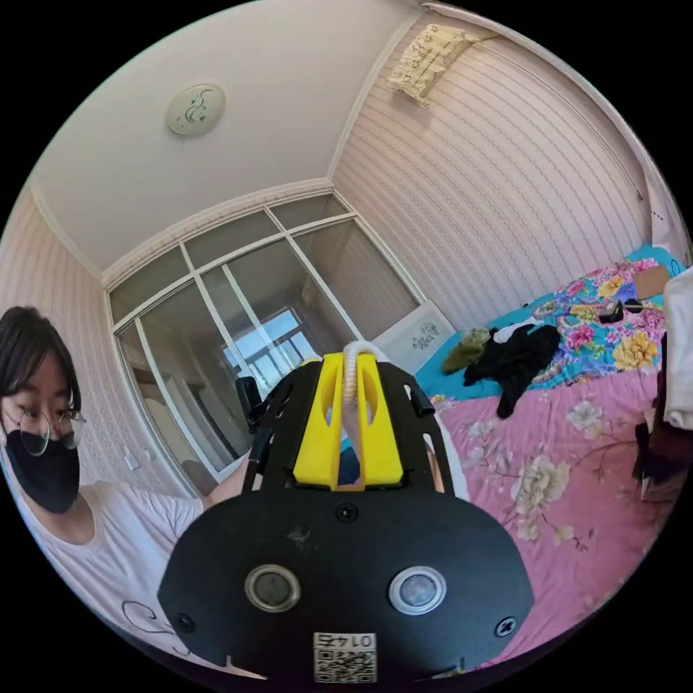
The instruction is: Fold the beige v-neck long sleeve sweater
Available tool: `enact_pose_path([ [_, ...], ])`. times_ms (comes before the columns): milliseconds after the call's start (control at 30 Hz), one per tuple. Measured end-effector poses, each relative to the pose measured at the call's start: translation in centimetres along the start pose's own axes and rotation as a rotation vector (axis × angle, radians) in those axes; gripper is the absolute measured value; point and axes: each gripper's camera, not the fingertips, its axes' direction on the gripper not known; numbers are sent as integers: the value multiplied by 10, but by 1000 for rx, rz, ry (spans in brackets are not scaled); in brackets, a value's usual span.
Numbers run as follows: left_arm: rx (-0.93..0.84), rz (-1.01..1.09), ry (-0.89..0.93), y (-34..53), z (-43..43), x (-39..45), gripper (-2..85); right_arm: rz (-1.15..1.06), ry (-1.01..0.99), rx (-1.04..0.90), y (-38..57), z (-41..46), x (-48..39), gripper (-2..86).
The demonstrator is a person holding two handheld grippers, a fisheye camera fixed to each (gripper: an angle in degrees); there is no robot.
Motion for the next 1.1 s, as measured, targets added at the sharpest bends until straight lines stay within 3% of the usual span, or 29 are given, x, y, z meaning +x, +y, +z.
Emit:
enact_pose_path([
  [133,167,110,-41,-60,-53,-13,-10,-263,76,124,-59,40,-54,19],
  [233,157,132,-34,-52,-71,-23,-10,-371,202,136,-44,62,-60,20],
  [300,57,94,-29,-26,-72,-35,-10,-313,239,75,-21,76,-35,19],
  [433,-334,-27,-81,88,-67,-50,-10,-39,347,-192,78,98,58,17],
  [500,-458,-154,-60,150,-70,-55,-10,128,358,-311,138,100,101,16],
  [567,-606,-429,-34,227,-75,-69,-10,379,403,-485,217,100,151,15],
  [667,-846,-566,4,287,-72,-81,-10,470,536,-726,281,110,180,14],
  [767,-751,-652,58,281,-86,-98,-10,494,472,-647,277,114,186,15],
  [933,-708,-705,51,259,-103,-127,-10,465,474,-692,251,143,201,22],
  [1100,-785,-633,35,249,-115,-131,-10,335,809,-651,240,165,197,37],
])
